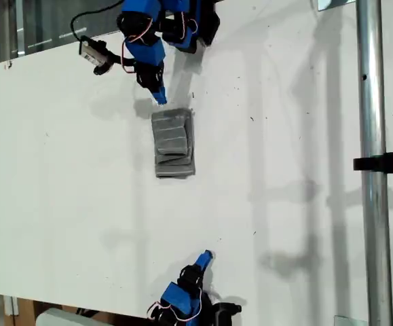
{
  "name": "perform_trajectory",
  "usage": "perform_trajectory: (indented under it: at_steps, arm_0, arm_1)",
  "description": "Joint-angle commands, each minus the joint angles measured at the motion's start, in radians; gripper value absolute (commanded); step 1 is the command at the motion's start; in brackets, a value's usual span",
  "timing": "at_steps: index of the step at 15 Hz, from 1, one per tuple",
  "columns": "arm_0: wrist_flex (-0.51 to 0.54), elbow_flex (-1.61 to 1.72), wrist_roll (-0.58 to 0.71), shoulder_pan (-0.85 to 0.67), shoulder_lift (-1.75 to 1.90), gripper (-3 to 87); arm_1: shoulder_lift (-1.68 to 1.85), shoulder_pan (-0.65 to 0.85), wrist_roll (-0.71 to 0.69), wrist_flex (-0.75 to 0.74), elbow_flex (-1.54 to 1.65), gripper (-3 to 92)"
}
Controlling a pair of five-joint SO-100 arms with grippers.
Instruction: Grasp corners of a towel and fold twice.
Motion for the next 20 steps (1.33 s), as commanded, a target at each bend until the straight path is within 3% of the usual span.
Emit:
perform_trajectory:
  at_steps: [1,3,4,6,7,8,11,20]
  arm_0:
    - [-0.006,0.018,-0.023,-0.020,0.008,1.5]
    - [0.046,0.023,-0.084,-0.037,0.008,3.2]
    - [0.046,0.025,-0.101,-0.037,0.008,3.3]
    - [0.046,0.025,-0.051,-0.038,0.006,6.7]
    - [0.046,0.025,0.098,-0.037,0.006,6.8]
    - [0.046,0.025,0.164,-0.031,0.006,6.7]
    - [0.037,0.026,0.658,-0.034,0.006,6.6]
    - [0.041,0.026,0.632,-0.037,0.006,6.6]
  arm_1:
    - [0.298,-0.017,0.051,0.144,0.121,1.3]
    - [0.482,0.015,0.092,0.261,0.232,-0.2]
    - [0.474,0.009,0.124,0.247,0.284,-0.2]
    - [0.466,-0.012,0.241,0.265,0.310,-0.2]
    - [0.468,-0.012,0.302,0.285,0.310,4.9]
    - [0.468,-0.064,0.339,0.281,0.308,8.5]
    - [0.469,-0.118,0.262,0.293,0.308,8.5]
    - [0.469,-0.129,0.262,0.293,0.308,8.5]
